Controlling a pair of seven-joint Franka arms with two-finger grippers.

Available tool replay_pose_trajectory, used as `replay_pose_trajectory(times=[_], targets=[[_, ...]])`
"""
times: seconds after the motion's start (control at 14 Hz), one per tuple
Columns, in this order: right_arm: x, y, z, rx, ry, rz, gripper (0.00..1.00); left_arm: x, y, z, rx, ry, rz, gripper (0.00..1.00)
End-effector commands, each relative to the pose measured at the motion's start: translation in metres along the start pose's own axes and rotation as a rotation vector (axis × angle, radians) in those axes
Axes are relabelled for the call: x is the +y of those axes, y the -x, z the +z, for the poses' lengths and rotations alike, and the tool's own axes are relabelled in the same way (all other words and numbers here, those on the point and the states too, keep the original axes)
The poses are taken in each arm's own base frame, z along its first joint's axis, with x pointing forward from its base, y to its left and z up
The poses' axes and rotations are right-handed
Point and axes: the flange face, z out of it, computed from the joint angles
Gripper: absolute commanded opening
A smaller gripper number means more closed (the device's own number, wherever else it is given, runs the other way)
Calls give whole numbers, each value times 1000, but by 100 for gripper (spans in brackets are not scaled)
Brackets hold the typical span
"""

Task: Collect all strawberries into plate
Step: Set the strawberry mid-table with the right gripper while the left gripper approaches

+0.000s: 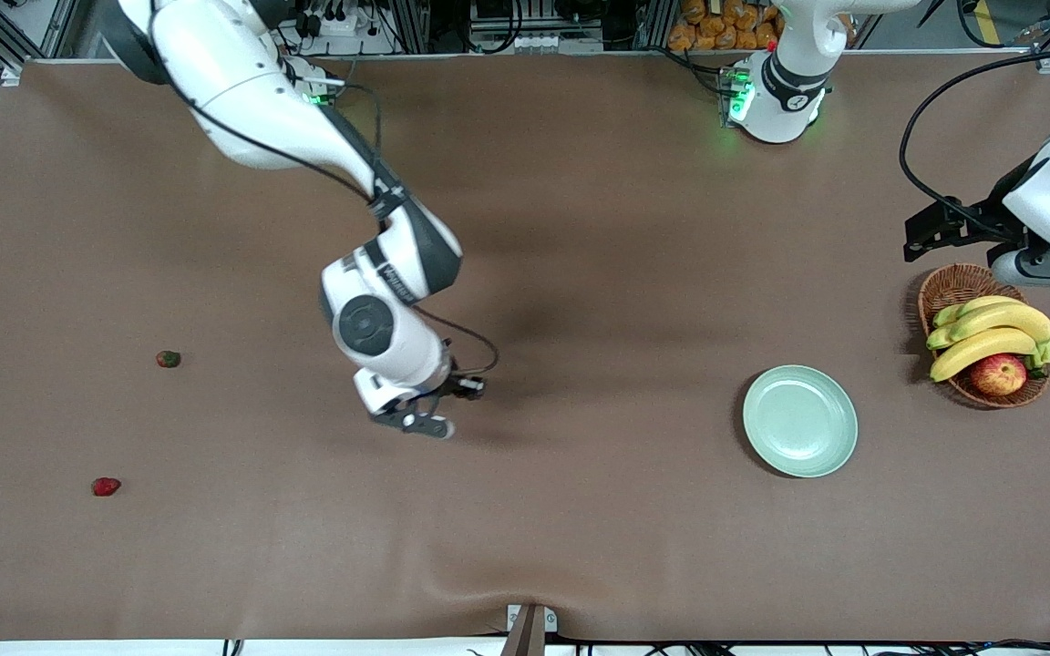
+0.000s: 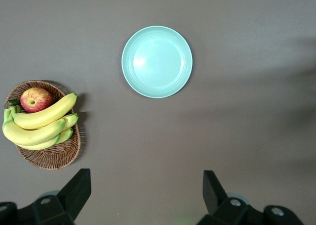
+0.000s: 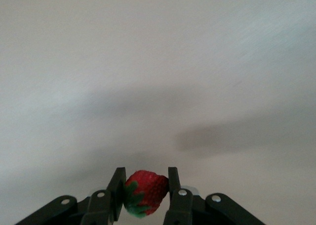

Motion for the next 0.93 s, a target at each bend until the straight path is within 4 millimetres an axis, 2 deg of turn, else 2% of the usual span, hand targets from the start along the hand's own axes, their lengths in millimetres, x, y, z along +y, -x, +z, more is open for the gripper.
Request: replay_pose_trajectory(times=[0.0,0.14,0.36,0.43,0.57,0.71,0.86], targets=[[-31,27,31,31,-34,63,11,1,0,1,-12,8,0,100],[-46,50,50,26,-33,86,14,-1,-1,2,-14,10,-3,100],[-58,74,61,21,-15,97,28,-1,-1,3,-15,10,-3,100],[-58,76,63,20,-10,102,39,1,-2,5,-20,11,0,100],[-59,80,65,17,-6,103,100,1,-7,14,-35,20,-2,100],[-54,73,64,21,1,107,100,12,-9,19,-43,21,3,100],[-47,58,53,40,2,118,100,18,-13,24,-51,24,9,100]])
